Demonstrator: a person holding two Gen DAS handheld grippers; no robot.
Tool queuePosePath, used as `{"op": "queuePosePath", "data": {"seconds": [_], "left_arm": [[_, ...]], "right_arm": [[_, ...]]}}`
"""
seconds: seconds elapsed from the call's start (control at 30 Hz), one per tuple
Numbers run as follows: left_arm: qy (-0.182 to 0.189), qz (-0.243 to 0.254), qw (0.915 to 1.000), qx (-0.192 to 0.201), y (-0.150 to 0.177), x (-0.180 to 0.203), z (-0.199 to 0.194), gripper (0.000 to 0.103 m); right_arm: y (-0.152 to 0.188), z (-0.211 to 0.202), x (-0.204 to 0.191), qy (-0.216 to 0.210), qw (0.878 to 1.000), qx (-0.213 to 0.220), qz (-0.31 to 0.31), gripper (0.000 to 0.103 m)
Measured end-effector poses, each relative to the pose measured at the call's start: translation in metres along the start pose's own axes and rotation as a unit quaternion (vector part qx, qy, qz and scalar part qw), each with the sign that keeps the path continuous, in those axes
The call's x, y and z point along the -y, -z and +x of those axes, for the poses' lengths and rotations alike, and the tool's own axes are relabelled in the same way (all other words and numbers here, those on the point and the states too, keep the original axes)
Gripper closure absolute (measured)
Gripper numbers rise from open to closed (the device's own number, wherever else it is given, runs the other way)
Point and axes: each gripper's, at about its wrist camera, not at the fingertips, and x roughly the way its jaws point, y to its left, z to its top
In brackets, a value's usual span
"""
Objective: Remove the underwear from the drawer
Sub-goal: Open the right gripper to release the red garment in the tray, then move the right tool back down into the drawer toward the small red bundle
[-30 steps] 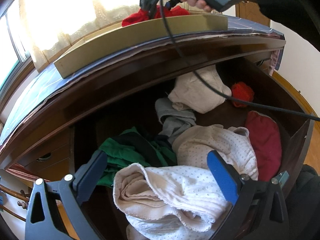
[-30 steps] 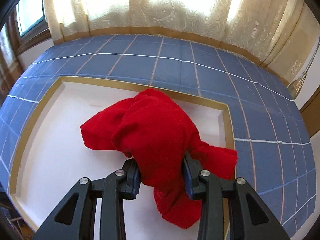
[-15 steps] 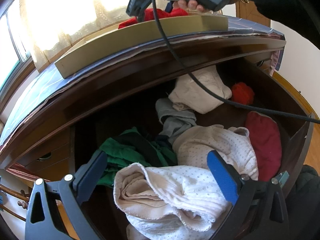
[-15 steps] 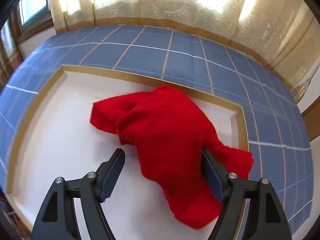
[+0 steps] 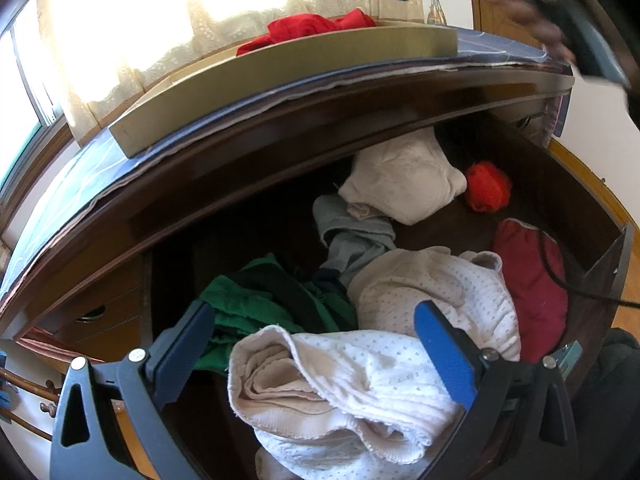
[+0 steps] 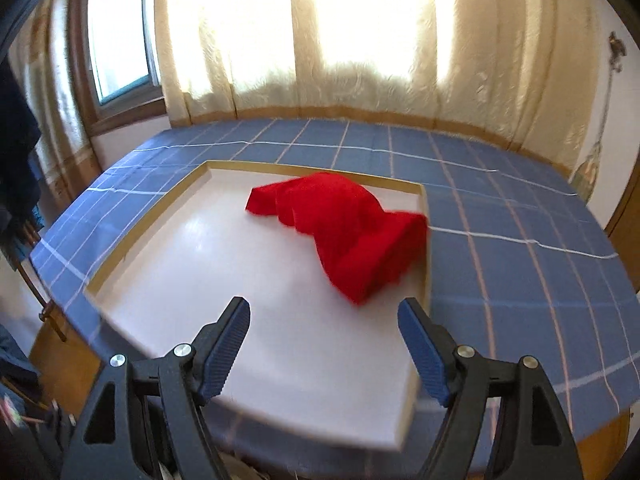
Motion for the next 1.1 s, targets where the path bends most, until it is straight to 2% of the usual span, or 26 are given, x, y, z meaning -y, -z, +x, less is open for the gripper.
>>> {"op": "queuePosePath", "data": {"seconds": [0.2,0.33,0.5,0.63,0.77,1.0,1.1], "left_arm": [[-0.01,0.005,0.9999,-0.005,0.0,0.003,0.002,0.001],[-0.025,0.009,0.9996,-0.005,0.001,0.004,0.002,0.001],[-0.058,0.008,0.9982,-0.011,0.0,0.004,0.004,0.001],[-0.086,-0.005,0.9959,-0.028,0.0,0.001,0.009,0.001],[-0.09,-0.008,0.995,-0.044,-0.001,0.0,0.014,0.003],[-0.09,-0.009,0.9949,-0.046,-0.001,-0.001,0.014,0.003],[-0.089,-0.009,0.9949,-0.047,-0.001,-0.001,0.015,0.003]], "right_arm": [[0.059,-0.039,0.004,-0.008,0.999,0.029,0.02,0.025],[0.094,-0.054,0.004,-0.004,0.999,0.028,0.03,0.025],[0.138,-0.052,0.0,0.014,1.0,-0.014,0.025,0.025],[0.157,-0.045,0.002,0.025,0.999,-0.037,0.02,0.025],[0.166,-0.038,0.01,0.023,0.997,-0.066,0.025,0.025],[0.182,-0.054,0.025,0.02,0.995,-0.097,0.019,0.025],[0.192,-0.063,0.026,0.007,0.991,-0.13,0.004,0.025]]}}
